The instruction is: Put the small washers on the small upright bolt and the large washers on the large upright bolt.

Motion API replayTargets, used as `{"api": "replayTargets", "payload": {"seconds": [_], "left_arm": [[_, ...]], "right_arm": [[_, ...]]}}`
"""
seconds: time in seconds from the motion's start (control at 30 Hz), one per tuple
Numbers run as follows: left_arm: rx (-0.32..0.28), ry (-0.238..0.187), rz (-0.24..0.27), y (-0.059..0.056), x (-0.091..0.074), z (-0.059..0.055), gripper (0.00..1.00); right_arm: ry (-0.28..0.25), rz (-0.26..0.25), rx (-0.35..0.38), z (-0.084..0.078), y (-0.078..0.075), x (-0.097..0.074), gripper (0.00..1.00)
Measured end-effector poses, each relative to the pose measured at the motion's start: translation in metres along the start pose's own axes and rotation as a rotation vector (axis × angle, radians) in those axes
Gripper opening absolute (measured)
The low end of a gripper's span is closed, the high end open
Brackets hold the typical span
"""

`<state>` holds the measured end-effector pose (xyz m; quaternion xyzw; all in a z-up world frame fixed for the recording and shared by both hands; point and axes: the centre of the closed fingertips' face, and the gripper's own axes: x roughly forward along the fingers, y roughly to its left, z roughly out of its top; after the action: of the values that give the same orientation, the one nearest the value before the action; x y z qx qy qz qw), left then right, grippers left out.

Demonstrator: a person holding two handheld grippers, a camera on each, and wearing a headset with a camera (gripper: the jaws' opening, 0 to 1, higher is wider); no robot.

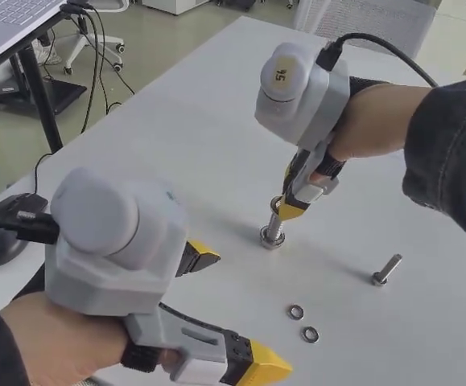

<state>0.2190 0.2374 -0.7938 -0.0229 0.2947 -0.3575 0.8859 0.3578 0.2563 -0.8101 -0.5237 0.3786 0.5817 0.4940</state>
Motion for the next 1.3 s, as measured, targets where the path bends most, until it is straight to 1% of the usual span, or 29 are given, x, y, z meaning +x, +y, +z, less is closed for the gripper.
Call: {"api": "replayTargets", "payload": {"seconds": [0.6, 0.67, 0.8, 0.87, 1.0, 1.03, 1.13, 1.17, 1.3], "left_arm": [[-0.004, 0.003, 0.002, 0.0, 0.0, 0.0, 0.85], [-0.005, 0.002, 0.002, 0.001, 0.0, 0.0, 0.85], [-0.005, 0.005, 0.002, 0.001, 0.0, 0.0, 0.85], [-0.006, 0.005, 0.002, 0.001, 0.0, 0.0, 0.85], [-0.008, 0.006, 0.003, 0.001, 0.0, 0.0, 0.85], [-0.008, 0.006, 0.002, 0.001, 0.0, 0.0, 0.85], [-0.009, 0.007, 0.002, 0.001, -0.001, -0.001, 0.85], [-0.01, 0.007, 0.002, 0.001, -0.001, -0.001, 0.85], [-0.01, 0.009, 0.001, 0.001, -0.001, -0.002, 0.85]], "right_arm": [[0.008, 0.025, 0.005, 0.002, 0.002, 0.011, 0.23], [0.016, 0.032, 0.012, 0.0, 0.003, 0.012, 0.23], [0.011, 0.035, 0.016, 0.0, 0.002, 0.014, 0.23], [0.012, 0.045, 0.021, -0.002, 0.003, 0.018, 0.23], [0.021, 0.045, 0.02, -0.005, 0.004, 0.024, 0.23], [0.016, 0.049, 0.02, -0.005, 0.004, 0.025, 0.23], [0.025, 0.053, 0.025, -0.007, 0.006, 0.029, 0.23], [0.019, 0.052, 0.023, -0.006, 0.005, 0.029, 0.23], [0.025, 0.054, 0.023, -0.007, 0.007, 0.035, 0.23]]}}
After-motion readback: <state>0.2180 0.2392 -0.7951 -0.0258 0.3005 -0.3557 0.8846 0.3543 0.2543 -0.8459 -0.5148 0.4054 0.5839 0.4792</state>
